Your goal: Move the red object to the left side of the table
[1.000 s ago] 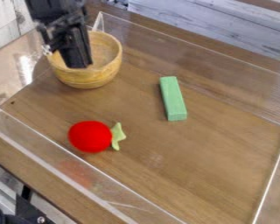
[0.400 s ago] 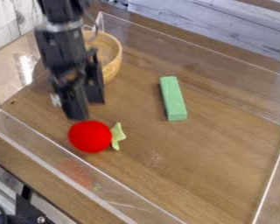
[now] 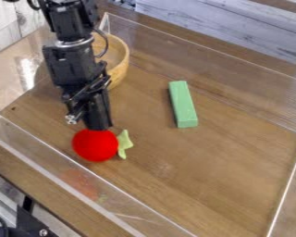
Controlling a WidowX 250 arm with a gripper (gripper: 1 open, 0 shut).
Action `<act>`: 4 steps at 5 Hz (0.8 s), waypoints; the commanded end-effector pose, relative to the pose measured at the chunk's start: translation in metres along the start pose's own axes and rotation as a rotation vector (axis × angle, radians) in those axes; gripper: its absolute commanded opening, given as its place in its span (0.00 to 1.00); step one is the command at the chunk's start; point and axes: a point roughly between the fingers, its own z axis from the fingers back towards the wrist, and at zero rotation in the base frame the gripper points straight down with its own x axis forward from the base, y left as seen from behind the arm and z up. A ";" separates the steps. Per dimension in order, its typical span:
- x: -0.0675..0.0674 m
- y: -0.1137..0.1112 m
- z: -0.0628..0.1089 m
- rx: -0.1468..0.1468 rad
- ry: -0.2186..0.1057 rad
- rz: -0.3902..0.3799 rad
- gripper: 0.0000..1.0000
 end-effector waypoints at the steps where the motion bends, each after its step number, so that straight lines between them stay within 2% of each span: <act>1: -0.006 -0.001 0.024 -0.045 0.012 0.004 0.00; 2: -0.012 0.004 0.047 -0.052 0.026 0.009 0.00; 3: -0.016 0.012 0.049 -0.047 0.025 0.003 0.00; 4: -0.005 0.010 0.039 -0.042 0.036 0.041 1.00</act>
